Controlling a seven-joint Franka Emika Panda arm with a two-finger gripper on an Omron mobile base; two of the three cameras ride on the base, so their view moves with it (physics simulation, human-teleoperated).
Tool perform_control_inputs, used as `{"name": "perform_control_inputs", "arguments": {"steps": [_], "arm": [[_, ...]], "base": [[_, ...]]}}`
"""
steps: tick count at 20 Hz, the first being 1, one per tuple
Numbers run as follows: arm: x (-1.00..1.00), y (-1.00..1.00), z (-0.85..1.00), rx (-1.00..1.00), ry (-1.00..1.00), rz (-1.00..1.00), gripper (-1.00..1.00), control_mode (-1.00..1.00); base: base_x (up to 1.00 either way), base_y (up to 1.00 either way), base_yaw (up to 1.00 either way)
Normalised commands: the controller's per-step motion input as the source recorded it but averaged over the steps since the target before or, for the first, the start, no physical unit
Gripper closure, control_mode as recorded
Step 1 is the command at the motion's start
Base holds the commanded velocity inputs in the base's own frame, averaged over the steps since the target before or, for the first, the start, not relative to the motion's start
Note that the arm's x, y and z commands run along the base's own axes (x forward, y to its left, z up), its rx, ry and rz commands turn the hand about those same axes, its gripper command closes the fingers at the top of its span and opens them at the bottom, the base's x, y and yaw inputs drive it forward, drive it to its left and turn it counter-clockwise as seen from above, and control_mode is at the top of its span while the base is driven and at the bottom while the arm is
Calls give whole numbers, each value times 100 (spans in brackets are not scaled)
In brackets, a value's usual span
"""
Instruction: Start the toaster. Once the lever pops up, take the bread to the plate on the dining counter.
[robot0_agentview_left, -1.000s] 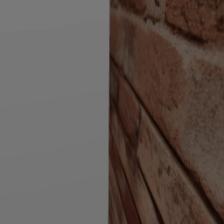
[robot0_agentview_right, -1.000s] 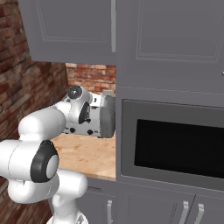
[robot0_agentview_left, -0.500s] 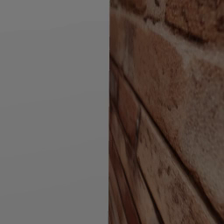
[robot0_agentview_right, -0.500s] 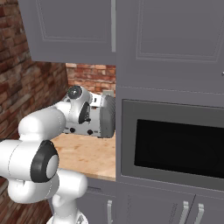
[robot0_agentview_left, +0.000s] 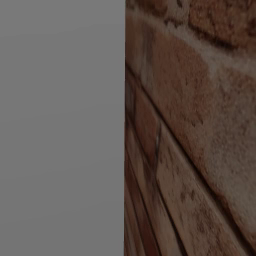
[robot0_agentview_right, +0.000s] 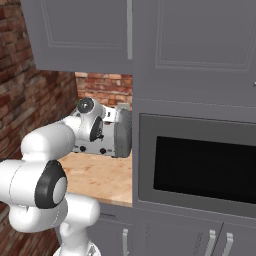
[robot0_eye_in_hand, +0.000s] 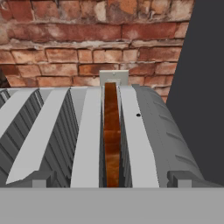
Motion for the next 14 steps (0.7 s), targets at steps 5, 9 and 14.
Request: {"name": "perform_control_inputs", "arguments": {"steps": [5,9,14], "arm": [[0,0,0,0,0,0,-100,-100],[0,0,0,0,0,0,-100,-100],[0,0,0,0,0,0,-100,-100]], "base": [[0,0,0],[0,0,0],[0,0,0]]}}
